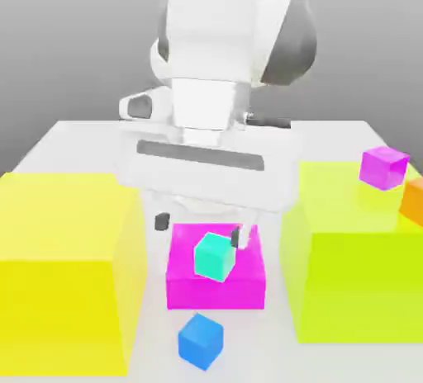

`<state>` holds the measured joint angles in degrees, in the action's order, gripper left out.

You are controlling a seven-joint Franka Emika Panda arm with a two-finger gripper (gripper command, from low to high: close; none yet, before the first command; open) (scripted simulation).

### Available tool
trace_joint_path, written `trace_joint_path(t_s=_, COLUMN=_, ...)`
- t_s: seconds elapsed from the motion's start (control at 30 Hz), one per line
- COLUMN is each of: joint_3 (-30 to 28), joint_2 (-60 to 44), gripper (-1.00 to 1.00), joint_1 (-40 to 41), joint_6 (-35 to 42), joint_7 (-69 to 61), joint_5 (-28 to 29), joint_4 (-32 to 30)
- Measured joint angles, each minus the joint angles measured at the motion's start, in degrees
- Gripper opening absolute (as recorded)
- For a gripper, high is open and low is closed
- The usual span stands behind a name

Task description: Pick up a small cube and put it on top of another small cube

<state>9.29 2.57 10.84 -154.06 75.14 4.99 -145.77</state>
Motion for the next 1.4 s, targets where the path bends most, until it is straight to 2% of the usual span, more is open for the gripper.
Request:
trace_joint_path(t_s=0.17, joint_3=-0.7, joint_2=-10.3, gripper=0.00, joint_1=0.1, joint_6=-4.1, joint_7=3.9, joint_5=-0.6, joint_4=-2.4)
trace_joint_path(t_s=0.37, joint_3=-4.1, joint_2=-22.7, gripper=0.00, joint_1=-2.1, joint_6=-12.5, joint_7=6.9, joint_5=2.5, joint_4=-0.7)
trace_joint_path(t_s=0.4, joint_3=-4.6, joint_2=-24.2, gripper=-1.00, joint_1=-2.6, joint_6=-13.6, joint_7=7.2, joint_5=2.9, joint_4=-0.4)
trace_joint_path(t_s=0.63, joint_3=-4.6, joint_2=-24.3, gripper=-1.00, joint_1=-2.5, joint_6=-13.8, joint_7=7.3, joint_5=3.0, joint_4=-0.4)
trace_joint_path(t_s=0.87, joint_3=-1.0, joint_2=-12.0, gripper=-1.00, joint_1=-0.9, joint_6=-4.2, joint_7=5.0, joint_5=-3.0, joint_4=-1.6)
trace_joint_path(t_s=1.07, joint_3=3.6, joint_2=0.0, gripper=-1.00, joint_1=-8.2, joint_6=7.5, joint_7=2.9, joint_5=-10.5, joint_4=1.2)
trace_joint_path(t_s=1.4, joint_3=10.2, joint_2=20.1, gripper=-1.00, joint_1=-21.8, joint_6=29.9, joint_7=-4.3, joint_5=-18.1, joint_4=3.4)
